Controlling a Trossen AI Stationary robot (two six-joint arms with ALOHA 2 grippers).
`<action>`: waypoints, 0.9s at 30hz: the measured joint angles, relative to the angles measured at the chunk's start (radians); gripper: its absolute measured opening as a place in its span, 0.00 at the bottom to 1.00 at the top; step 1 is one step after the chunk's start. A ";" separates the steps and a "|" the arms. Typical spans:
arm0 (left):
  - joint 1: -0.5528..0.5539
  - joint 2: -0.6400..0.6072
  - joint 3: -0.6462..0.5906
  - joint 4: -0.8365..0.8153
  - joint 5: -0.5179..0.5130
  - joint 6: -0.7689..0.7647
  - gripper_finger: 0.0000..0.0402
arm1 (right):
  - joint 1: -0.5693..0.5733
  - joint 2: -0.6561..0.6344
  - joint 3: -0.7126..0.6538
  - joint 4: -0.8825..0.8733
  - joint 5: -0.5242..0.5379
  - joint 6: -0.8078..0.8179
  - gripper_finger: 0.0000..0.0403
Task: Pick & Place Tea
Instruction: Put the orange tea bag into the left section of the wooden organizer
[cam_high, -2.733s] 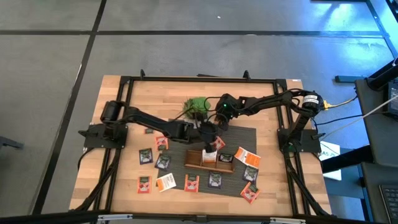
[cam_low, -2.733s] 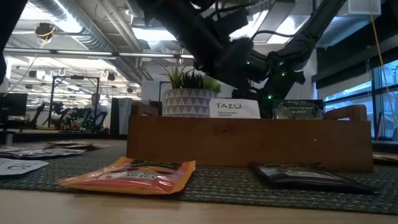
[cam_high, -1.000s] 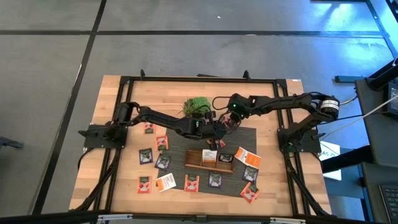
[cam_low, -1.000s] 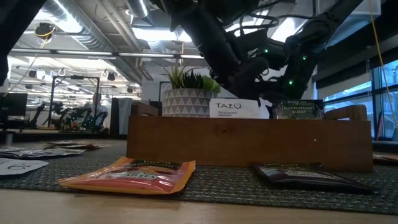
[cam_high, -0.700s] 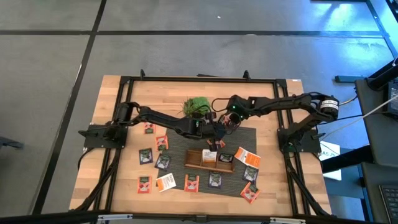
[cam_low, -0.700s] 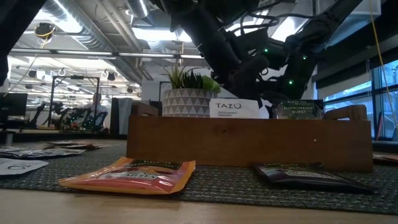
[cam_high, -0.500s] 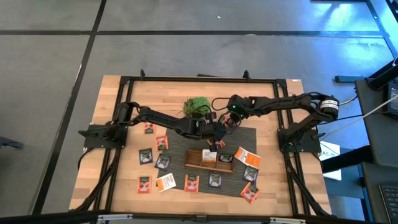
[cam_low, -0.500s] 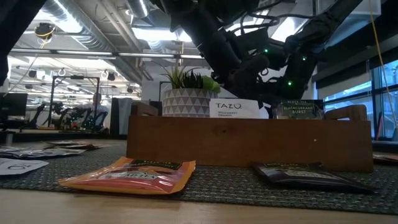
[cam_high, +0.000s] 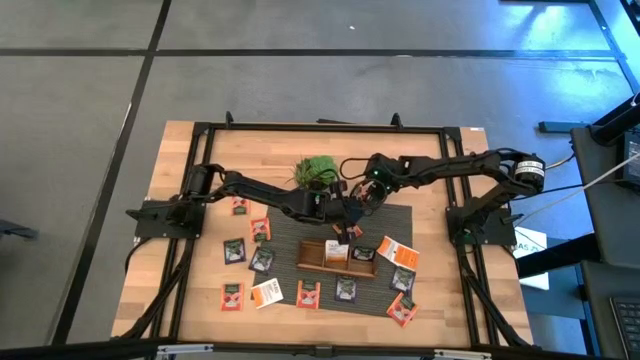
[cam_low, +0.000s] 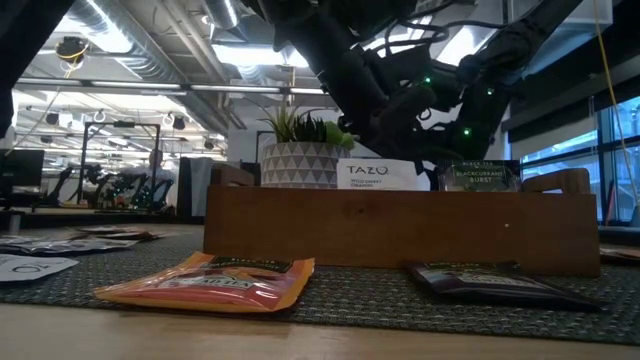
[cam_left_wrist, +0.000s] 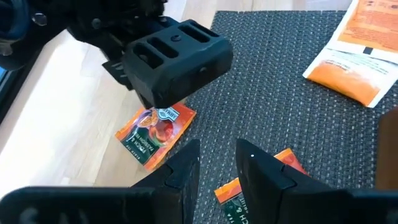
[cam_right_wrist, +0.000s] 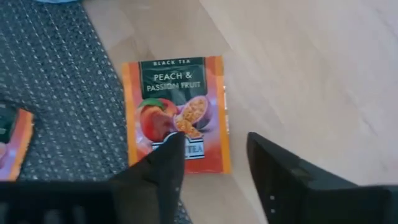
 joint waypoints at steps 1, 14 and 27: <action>0.000 0.000 0.000 0.000 0.005 0.000 0.25 | 0.000 0.000 0.000 0.000 0.001 -0.015 0.48; -0.001 0.000 0.000 0.000 0.032 0.000 0.25 | 0.001 -0.002 -0.131 0.175 0.006 0.004 0.60; -0.001 0.000 0.000 0.001 0.031 0.000 0.25 | 0.001 -0.006 -0.198 0.224 -0.001 0.021 0.34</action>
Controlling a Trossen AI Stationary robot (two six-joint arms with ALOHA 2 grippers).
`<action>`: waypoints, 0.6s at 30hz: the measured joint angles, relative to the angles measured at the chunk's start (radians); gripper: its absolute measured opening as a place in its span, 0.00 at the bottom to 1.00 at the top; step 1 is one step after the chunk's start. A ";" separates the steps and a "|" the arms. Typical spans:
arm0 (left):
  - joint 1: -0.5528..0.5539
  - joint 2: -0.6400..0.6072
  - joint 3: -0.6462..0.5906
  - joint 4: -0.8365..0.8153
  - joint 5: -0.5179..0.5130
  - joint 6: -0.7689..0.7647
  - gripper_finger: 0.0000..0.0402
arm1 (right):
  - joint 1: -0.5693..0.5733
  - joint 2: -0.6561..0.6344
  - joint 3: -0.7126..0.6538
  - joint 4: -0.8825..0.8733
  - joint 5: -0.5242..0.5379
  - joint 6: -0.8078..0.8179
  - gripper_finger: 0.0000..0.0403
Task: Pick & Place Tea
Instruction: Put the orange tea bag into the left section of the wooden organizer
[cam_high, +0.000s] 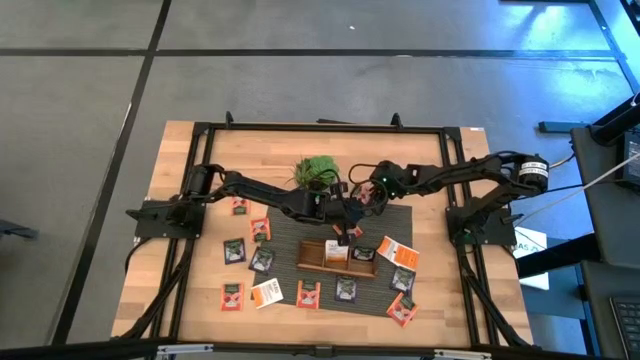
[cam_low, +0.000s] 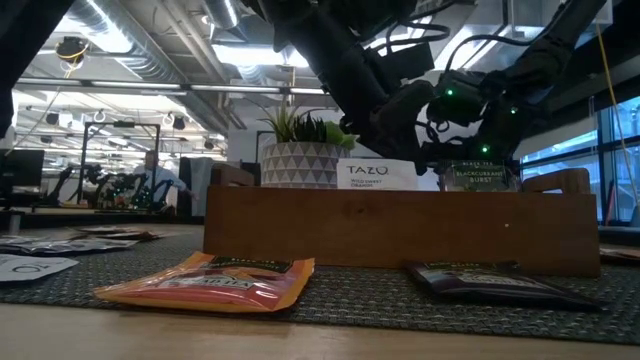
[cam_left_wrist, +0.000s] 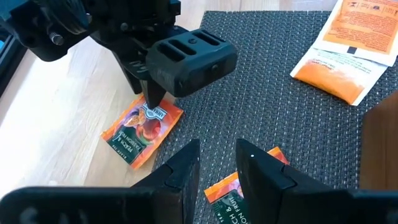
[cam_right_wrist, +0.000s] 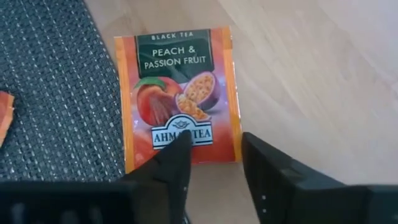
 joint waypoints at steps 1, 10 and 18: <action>0.000 0.000 0.000 0.000 0.000 0.000 0.25 | 0.000 0.000 0.000 0.000 0.001 -0.002 0.31; 0.000 0.000 0.000 0.000 0.000 0.000 0.25 | 0.000 0.004 -0.005 0.037 0.017 -0.048 0.08; 0.000 0.000 0.000 0.000 -0.001 0.000 0.25 | 0.000 0.000 -0.007 0.050 0.053 -0.094 0.02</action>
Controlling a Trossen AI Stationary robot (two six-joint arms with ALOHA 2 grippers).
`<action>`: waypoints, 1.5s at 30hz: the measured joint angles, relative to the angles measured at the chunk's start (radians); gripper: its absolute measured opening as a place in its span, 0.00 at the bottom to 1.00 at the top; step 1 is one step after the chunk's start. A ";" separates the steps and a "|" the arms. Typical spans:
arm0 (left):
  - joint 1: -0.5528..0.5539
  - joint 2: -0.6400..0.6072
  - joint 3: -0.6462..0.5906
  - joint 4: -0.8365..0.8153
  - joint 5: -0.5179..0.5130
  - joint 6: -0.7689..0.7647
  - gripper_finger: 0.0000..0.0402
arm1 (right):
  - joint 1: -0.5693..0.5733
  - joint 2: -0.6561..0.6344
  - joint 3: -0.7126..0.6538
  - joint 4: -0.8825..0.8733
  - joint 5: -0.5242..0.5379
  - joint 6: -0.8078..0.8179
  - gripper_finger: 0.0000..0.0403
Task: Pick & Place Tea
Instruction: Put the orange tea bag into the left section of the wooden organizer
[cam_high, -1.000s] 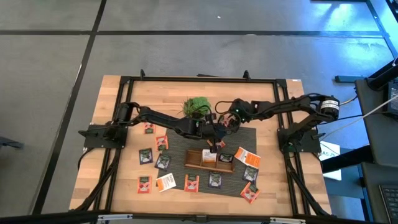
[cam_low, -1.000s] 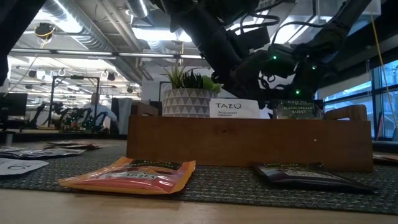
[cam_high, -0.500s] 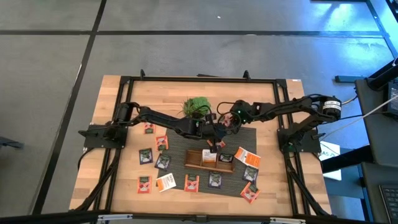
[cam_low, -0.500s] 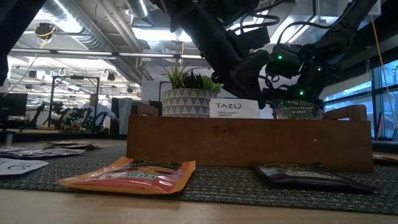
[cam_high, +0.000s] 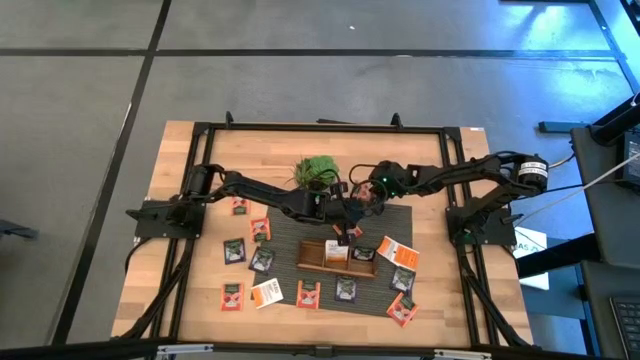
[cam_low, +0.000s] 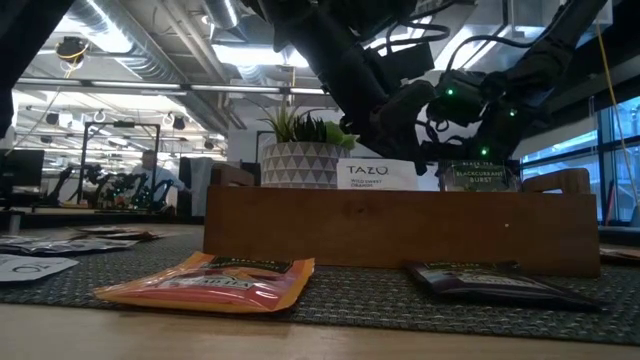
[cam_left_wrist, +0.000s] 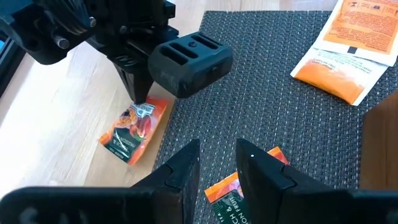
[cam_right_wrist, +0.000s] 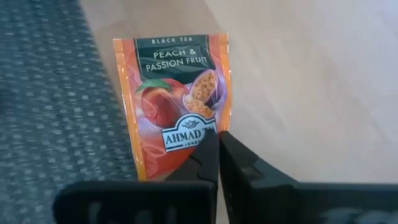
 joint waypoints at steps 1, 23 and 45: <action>0.000 0.000 0.000 0.000 0.000 0.000 0.25 | 0.000 -0.005 0.000 0.002 0.010 -0.007 0.03; 0.000 -0.120 -0.002 -0.097 -0.001 -0.103 0.28 | 0.071 -0.327 -0.003 -0.183 0.125 -0.024 0.01; 0.003 -0.159 0.001 0.056 0.268 -0.364 0.28 | 0.705 -0.552 -0.001 -0.273 0.611 0.172 0.01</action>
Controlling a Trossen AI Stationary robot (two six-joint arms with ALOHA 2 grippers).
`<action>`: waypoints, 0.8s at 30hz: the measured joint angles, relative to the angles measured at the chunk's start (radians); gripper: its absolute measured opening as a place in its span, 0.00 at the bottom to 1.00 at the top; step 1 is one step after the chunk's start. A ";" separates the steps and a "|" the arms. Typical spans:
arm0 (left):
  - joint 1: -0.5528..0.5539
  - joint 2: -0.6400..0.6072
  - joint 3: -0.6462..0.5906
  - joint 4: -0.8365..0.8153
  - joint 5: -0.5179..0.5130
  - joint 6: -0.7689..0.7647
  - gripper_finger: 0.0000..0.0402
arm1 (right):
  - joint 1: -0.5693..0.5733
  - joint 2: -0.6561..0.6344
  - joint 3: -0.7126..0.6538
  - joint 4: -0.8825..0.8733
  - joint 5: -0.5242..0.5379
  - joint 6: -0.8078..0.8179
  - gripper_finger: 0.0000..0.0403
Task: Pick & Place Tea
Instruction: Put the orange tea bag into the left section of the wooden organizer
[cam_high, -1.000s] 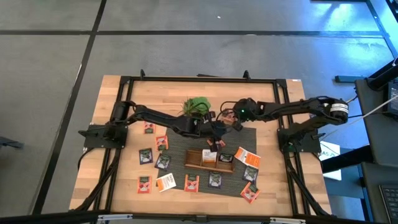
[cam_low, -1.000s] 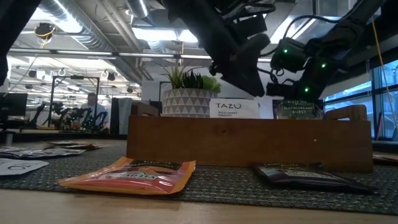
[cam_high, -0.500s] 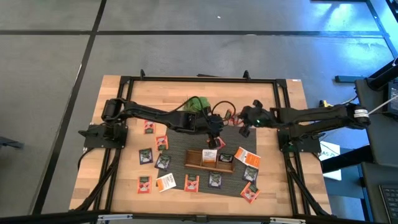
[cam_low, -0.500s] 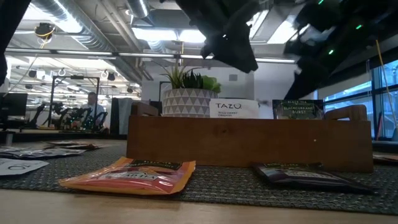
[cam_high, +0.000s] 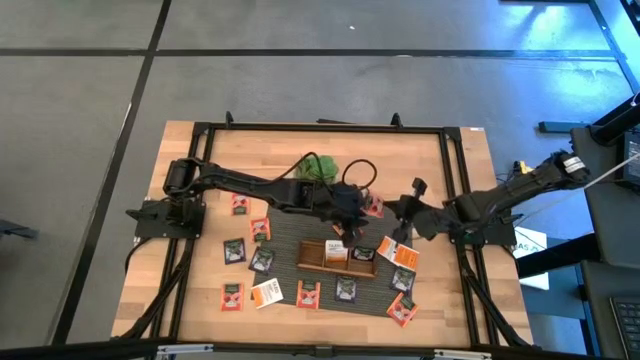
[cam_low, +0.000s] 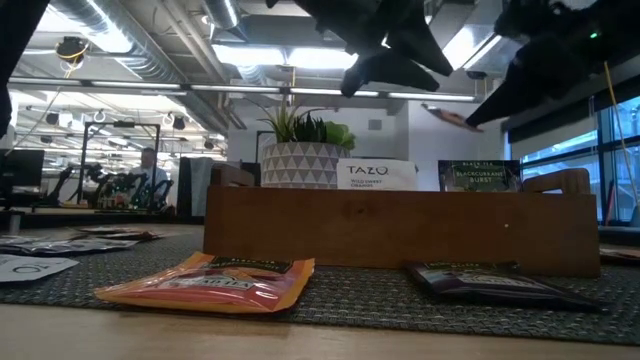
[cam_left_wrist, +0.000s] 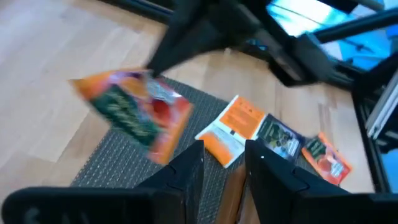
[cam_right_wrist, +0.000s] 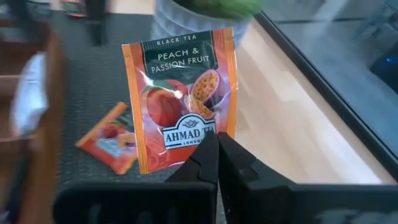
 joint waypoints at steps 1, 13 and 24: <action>0.000 0.000 0.000 -0.003 -0.002 -0.012 0.28 | 0.021 0.000 0.000 0.000 0.012 0.010 0.01; 0.006 -0.004 0.000 -0.017 0.029 -0.116 0.28 | 0.166 0.000 0.001 -0.013 0.048 0.073 0.01; 0.008 -0.004 0.000 -0.010 0.030 -0.125 0.28 | 0.218 0.000 0.001 -0.054 0.045 0.144 0.01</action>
